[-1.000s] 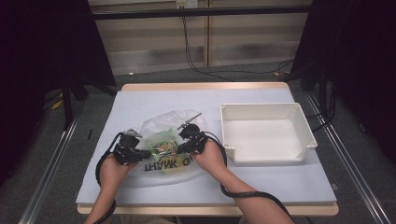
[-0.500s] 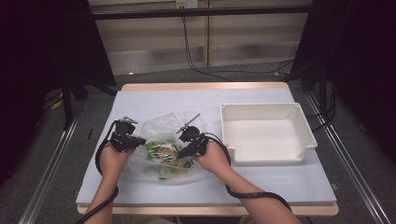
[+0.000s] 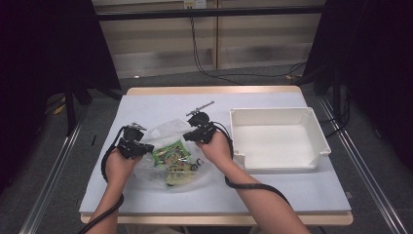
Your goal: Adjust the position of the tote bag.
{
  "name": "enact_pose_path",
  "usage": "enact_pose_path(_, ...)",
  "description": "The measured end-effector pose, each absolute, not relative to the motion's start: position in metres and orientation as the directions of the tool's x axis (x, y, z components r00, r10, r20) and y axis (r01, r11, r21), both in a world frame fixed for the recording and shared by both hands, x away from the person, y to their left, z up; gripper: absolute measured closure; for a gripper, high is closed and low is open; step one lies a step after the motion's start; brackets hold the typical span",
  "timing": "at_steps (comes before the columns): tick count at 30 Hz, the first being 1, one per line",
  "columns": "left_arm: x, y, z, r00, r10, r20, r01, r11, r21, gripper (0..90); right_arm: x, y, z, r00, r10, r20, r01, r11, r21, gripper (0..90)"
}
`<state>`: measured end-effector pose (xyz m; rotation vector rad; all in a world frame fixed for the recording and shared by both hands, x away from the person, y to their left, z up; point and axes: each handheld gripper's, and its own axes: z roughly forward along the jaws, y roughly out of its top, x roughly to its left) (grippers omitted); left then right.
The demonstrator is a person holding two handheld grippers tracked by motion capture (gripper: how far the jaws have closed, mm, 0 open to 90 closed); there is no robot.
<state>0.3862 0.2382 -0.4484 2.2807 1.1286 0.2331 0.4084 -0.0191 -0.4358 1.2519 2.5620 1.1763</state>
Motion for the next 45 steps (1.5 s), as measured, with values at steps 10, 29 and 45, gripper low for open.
enact_pose_path(10,0.389,0.245,-0.457,0.614,0.784,-0.092,0.693,-0.48,0.538,90.0,0.443,-0.02,-0.466,-0.575,0.787,0.225,0.714,0.348,0.607,90.0)
enact_pose_path(29,0.382,0.249,-0.448,0.605,0.789,-0.108,0.697,-0.46,0.55,85.6,0.413,-0.02,-0.444,-0.646,0.737,0.199,0.636,0.376,0.675,69.8)
enact_pose_path(45,0.379,0.244,-0.445,0.611,0.784,-0.105,0.689,-0.463,0.557,85.4,0.395,-0.003,-0.465,-0.685,0.668,0.291,0.682,0.446,0.58,75.4)
